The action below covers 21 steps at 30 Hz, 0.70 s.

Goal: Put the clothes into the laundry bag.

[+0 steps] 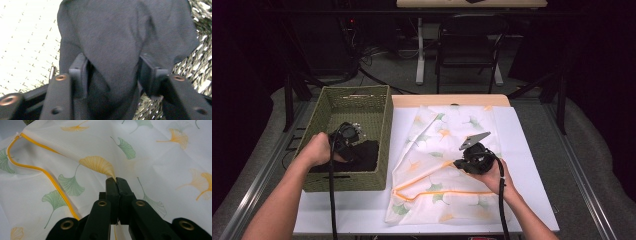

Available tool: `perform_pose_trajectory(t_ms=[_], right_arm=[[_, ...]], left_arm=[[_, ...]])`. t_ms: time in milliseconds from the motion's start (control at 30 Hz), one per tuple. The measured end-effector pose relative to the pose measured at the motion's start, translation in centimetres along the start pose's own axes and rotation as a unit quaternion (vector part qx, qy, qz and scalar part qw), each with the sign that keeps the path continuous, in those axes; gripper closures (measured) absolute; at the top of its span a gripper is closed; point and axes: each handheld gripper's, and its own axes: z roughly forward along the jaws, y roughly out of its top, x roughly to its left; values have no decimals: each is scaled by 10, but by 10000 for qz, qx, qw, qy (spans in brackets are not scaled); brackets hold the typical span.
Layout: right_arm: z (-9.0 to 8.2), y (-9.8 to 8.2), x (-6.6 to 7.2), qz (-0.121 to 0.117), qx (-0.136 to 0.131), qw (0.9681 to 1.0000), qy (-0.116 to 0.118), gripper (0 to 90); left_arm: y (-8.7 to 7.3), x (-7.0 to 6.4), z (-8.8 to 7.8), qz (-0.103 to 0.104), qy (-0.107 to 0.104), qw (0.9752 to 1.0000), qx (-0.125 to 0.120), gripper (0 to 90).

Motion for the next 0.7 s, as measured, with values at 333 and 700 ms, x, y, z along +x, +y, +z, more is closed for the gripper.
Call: perform_pose_trajectory(t_ms=[333,700], right_arm=[[0,1,1,-1,15,10000,-12,895],[1,0,1,-5,42,10000,-2,894]], left_arm=[[-5,4,8,-68,-60,9997,228,270],[-18,11,21,-192,-318,9987,345,332]])
